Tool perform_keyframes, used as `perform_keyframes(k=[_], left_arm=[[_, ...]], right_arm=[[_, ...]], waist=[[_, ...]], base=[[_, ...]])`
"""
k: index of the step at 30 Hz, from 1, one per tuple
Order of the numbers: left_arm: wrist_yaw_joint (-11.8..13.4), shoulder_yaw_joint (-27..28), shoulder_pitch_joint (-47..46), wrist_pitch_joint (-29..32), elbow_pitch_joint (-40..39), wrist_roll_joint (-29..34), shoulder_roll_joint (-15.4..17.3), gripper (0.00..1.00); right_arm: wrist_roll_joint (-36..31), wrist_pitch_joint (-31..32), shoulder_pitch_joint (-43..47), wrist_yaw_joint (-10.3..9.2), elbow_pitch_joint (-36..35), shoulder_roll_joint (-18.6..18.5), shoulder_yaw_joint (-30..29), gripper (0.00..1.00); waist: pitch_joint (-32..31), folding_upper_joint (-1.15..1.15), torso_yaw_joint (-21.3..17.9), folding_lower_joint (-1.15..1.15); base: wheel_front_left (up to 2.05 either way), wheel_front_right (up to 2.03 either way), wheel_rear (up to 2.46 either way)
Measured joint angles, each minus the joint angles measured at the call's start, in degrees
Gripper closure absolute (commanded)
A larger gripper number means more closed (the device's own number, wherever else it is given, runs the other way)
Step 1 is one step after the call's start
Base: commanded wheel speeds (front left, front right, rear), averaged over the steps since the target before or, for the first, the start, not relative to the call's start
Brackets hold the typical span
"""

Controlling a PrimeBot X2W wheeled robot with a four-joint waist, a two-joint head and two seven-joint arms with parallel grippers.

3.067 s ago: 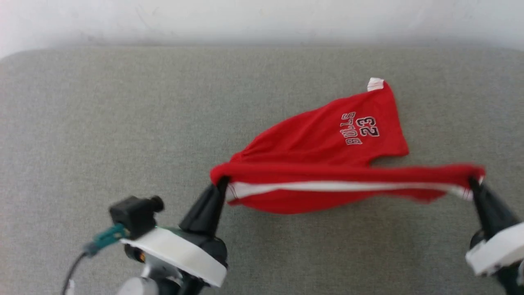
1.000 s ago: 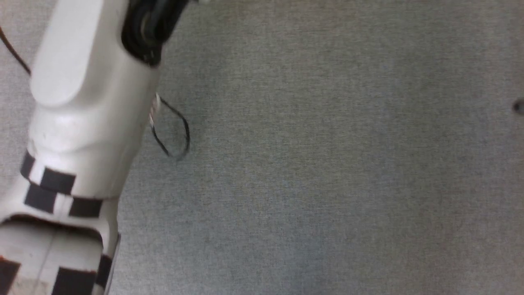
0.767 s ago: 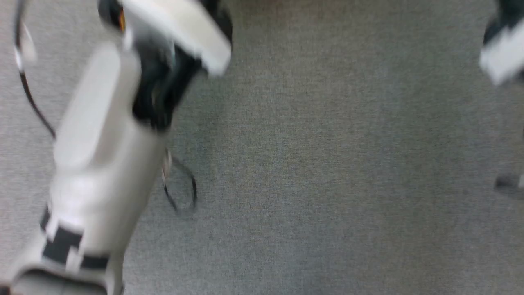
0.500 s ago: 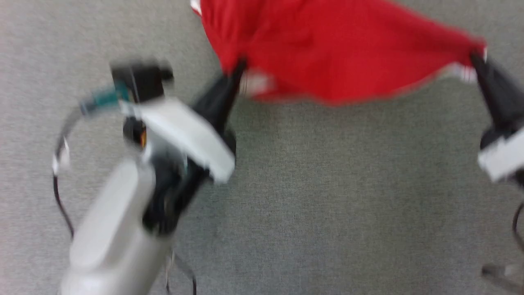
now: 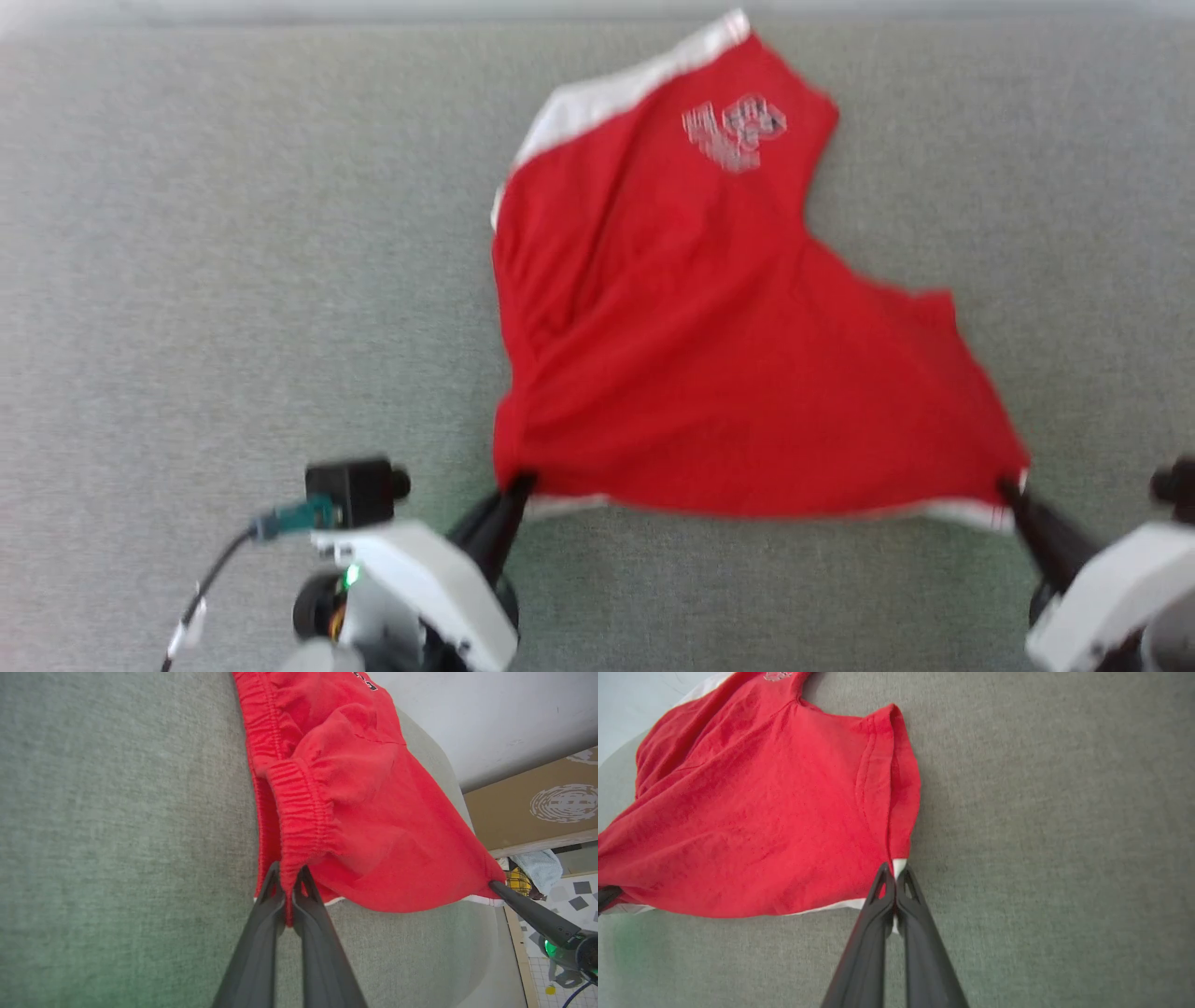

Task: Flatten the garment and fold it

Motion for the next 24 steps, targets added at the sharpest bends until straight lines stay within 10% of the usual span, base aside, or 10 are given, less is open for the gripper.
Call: perform_keyframes(k=[24], left_arm=[[1.6, -1.6, 18.2, 5.2, -8.4, -6.4, 6.5, 1.00]], right_arm=[[0.5, 15.9, 19.5, 0.00, -12.1, 1.2, -1.5, 1.00]], waist=[[-11.3, 0.00, 2.2, 0.01]], base=[[0.00, 0.00, 0.00]])
